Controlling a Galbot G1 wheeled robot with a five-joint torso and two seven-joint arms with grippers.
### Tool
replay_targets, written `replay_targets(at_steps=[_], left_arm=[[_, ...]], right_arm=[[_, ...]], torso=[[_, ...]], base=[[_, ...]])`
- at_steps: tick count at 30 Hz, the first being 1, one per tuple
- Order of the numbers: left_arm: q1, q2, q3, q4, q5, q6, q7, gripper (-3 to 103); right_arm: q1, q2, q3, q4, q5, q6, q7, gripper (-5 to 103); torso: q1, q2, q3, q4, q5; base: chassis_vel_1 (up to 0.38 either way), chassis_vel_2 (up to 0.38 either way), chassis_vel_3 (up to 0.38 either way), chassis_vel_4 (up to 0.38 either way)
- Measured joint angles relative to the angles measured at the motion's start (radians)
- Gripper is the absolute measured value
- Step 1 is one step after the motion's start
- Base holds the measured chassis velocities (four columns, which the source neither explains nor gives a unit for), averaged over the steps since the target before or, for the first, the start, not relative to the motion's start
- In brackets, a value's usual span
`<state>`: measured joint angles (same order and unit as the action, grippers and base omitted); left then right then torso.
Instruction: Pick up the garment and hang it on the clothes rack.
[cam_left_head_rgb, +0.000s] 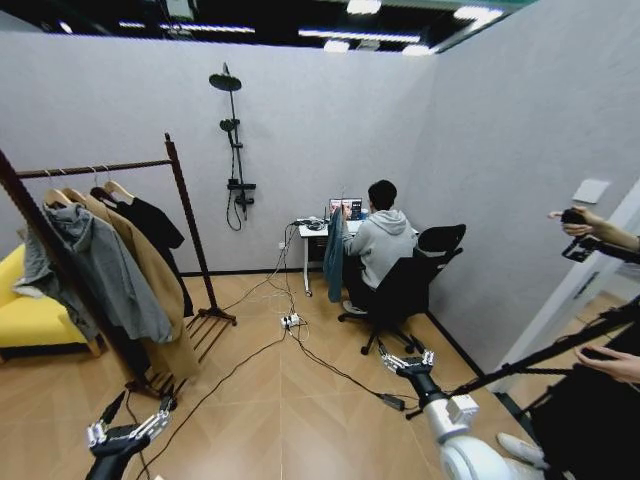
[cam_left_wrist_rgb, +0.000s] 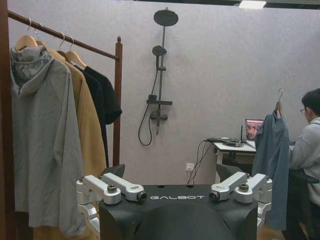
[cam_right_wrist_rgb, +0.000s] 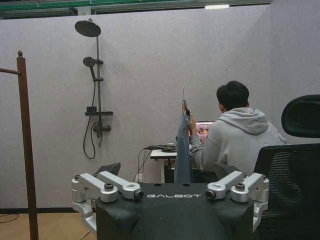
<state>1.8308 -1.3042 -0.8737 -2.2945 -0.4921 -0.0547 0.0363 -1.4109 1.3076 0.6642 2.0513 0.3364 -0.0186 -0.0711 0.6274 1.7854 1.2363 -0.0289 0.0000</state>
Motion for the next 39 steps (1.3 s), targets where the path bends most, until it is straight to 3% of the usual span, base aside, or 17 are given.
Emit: replay_targets(at_steps=[39], left_arm=[[0.000, 0.000, 0.000, 0.000, 0.000, 0.000, 0.000, 100]], right_arm=[[-0.005, -0.001, 0.013, 0.018, 0.002, 0.011, -0.004, 100]], torso=[[0.000, 0.000, 0.000, -0.0001, -0.0003]], base=[[-0.242, 0.241, 0.246, -0.243]])
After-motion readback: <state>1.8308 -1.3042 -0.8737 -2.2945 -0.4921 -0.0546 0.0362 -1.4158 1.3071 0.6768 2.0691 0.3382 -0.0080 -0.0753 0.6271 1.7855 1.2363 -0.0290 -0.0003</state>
